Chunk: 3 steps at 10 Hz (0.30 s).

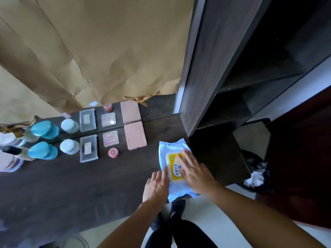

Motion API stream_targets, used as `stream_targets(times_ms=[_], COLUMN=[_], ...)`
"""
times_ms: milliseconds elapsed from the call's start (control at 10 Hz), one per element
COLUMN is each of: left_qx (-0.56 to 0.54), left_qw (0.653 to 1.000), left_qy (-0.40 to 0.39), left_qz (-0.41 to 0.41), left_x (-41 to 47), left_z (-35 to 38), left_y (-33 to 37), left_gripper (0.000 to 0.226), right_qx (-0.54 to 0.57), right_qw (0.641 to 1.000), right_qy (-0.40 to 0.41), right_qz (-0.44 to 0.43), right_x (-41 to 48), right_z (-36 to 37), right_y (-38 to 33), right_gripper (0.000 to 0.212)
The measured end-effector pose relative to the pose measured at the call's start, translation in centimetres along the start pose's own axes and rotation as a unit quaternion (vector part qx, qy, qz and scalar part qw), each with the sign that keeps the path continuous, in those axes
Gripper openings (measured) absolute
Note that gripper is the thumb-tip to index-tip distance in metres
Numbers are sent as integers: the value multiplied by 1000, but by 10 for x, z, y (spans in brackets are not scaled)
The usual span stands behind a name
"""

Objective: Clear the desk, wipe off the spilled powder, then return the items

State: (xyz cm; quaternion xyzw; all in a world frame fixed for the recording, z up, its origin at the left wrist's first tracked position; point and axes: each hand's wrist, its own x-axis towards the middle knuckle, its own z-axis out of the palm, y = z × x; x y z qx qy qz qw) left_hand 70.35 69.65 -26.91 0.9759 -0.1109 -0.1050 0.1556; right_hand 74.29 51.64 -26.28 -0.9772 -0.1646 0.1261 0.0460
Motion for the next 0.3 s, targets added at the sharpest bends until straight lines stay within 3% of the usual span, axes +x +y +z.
stream_targets(times_ms=[100,200,300], left_qx=[27,55,80], left_qw=[999,996,992], left_qy=[-24,-46,-58], left_qz=[-32,-60,-85], left_x=[-2,-1,0], left_z=[1,-2,-7], left_y=[8,16,23], left_gripper=[66,61,62], right_qx=[7,62,183], right_qw=[999,990,980], right_qy=[-40,-124,-72], right_qz=[4,5,27], right_x=[1,3,9], right_z=[-7,-27,-64], right_y=[-3,-2,12], right_gripper=[59,63,36])
